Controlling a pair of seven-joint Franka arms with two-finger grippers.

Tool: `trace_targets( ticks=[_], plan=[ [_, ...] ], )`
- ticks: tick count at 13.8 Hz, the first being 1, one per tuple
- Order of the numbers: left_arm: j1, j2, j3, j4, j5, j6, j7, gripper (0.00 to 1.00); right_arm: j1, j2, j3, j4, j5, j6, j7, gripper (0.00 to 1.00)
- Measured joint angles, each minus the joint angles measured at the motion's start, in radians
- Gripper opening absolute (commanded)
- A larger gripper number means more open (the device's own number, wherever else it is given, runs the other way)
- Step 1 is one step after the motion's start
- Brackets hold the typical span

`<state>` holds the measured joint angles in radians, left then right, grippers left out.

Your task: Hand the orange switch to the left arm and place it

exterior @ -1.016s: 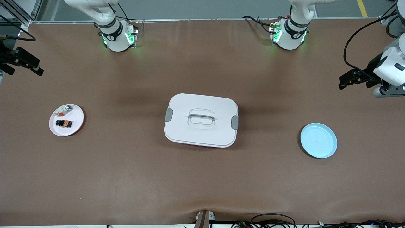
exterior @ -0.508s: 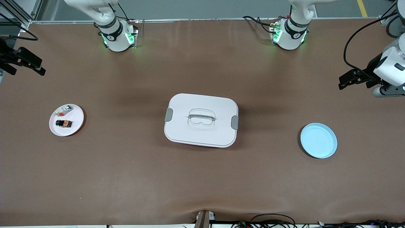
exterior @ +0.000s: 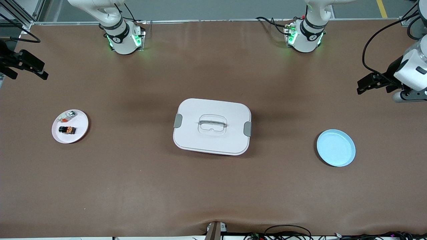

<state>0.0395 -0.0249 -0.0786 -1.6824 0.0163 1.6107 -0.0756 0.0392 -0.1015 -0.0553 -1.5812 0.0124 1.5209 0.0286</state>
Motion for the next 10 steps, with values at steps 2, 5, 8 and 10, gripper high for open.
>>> trace_targets(
  ticks=[2,5,8,10],
  plan=[
    [0.0,0.0,0.0,0.0,0.0,0.0,0.0,1.0,0.0,0.0,0.0,0.0,0.0,0.001,0.0,1.0],
    [0.0,0.0,0.0,0.0,0.0,0.0,0.0,1.0,0.0,0.0,-0.001,0.0,-0.003,0.001,0.0,1.0],
    [0.0,0.0,0.0,0.002,0.0,0.0,0.0,1.0,0.0,0.0,-0.003,0.0,-0.012,0.001,0.0,1.0],
    [0.0,0.0,0.0,0.003,0.0,0.0,0.0,1.0,-0.001,0.0,-0.005,0.0,-0.013,0.0,0.0,1.0]
  ],
)
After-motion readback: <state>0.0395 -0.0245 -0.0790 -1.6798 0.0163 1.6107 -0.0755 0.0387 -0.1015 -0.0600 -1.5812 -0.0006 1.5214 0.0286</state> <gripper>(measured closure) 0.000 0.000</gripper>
